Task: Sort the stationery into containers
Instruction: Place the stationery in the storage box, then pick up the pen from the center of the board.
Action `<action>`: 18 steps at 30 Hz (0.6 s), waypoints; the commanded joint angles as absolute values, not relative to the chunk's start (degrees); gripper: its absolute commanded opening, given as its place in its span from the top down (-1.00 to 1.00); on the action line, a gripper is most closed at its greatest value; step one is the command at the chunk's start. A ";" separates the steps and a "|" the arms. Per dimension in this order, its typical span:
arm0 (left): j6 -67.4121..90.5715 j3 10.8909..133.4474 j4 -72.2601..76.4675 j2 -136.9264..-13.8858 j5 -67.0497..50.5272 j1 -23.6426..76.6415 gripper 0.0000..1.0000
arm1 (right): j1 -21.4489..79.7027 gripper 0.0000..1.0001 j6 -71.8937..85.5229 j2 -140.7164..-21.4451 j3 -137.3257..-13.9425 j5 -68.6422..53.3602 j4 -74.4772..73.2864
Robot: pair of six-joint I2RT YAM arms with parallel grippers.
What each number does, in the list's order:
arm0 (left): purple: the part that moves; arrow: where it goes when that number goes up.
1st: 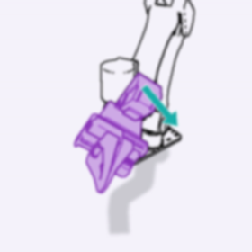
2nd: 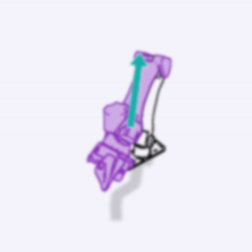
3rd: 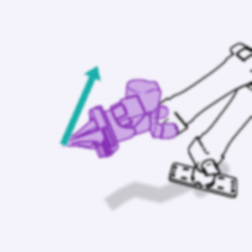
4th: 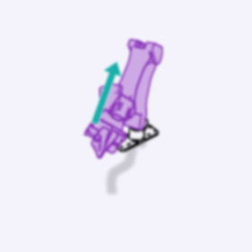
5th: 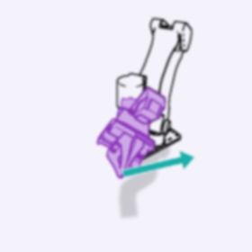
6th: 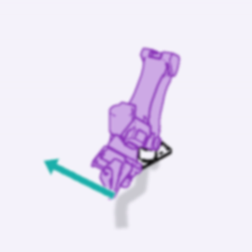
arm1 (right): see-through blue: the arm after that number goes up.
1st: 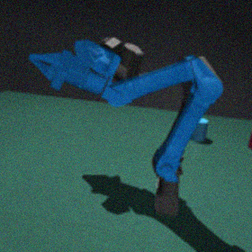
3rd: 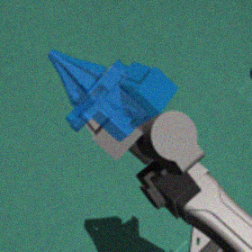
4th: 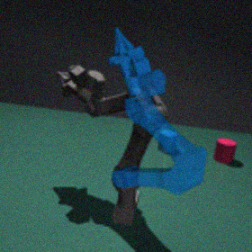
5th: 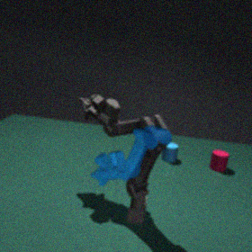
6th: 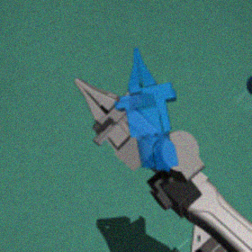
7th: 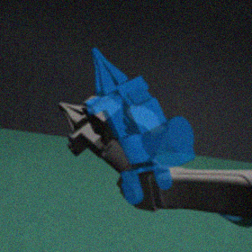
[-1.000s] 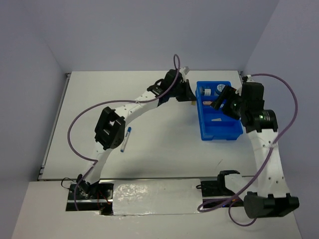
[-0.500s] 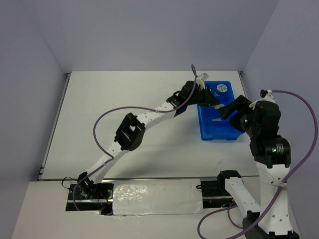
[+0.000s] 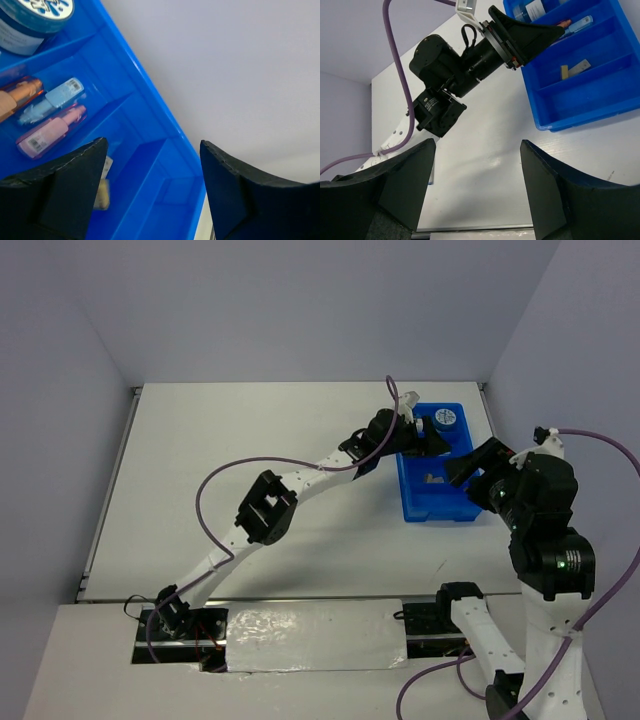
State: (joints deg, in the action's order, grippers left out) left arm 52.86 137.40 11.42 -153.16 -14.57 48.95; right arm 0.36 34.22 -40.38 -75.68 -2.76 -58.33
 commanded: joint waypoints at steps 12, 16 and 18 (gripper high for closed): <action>45.69 117.21 -22.81 -118.77 6.32 35.54 -0.99 | 15.17 -0.74 33.83 -50.69 -72.51 1.90 -51.34; 46.06 106.11 -41.02 -101.83 15.79 21.21 -0.99 | 35.12 -0.99 43.14 -65.09 -76.80 15.97 -49.40; 42.57 98.82 -45.26 -96.18 16.00 12.25 -0.99 | 44.54 -0.99 47.26 -76.13 -81.62 20.74 -47.65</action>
State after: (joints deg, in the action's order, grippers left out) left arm 46.22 105.58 -28.88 -104.25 7.79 21.08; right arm 35.73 39.57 -64.34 -76.34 9.89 -52.88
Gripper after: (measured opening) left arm 0.993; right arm 0.994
